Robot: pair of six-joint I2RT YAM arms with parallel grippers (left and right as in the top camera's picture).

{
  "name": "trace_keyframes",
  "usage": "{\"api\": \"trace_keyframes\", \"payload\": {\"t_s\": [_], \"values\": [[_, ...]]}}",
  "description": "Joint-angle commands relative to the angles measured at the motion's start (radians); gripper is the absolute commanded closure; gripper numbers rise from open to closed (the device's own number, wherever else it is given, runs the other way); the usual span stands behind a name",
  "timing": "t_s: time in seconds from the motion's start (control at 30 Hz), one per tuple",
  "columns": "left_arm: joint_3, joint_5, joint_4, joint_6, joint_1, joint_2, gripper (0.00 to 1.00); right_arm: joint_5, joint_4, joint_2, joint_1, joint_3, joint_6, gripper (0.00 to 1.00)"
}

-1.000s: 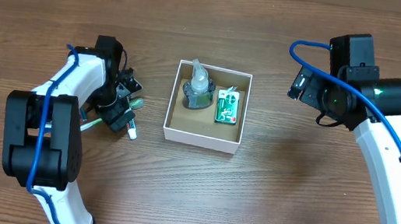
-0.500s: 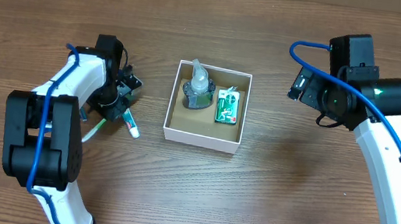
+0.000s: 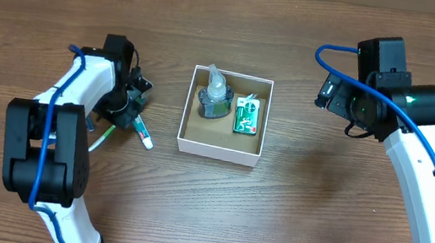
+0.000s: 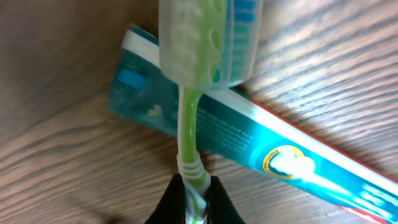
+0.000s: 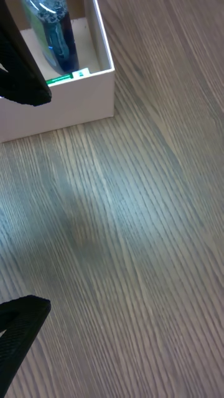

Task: Pack container
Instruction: 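Lift the green toothbrush with the left gripper and drop it in the box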

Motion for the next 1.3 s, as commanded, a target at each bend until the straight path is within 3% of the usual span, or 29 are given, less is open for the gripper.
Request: {"api": "trace_keyframes", "payload": {"t_s": [0.0,0.23,0.43,0.77,1.27], "values": [[0.093,0.005,-0.010,-0.041,-0.006,-0.151,0.96,0.028,0.010,-0.002,-0.005,0.004,-0.006,0.00],[0.141,0.073,-0.029,-0.045,-0.087,-0.382,0.96,0.024,0.010,-0.030,-0.053,0.005,0.066,0.00],[0.141,0.095,-0.038,-0.024,-0.278,-0.483,0.96,-0.061,0.018,-0.043,-0.154,0.004,0.050,0.00],[0.135,0.111,0.017,0.008,-0.569,-0.354,0.96,-0.093,0.018,-0.043,-0.185,0.004,0.050,0.00],[0.136,0.110,0.056,-0.003,-0.642,-0.191,0.96,-0.093,0.018,-0.043,-0.185,0.004,0.046,0.00]]}}
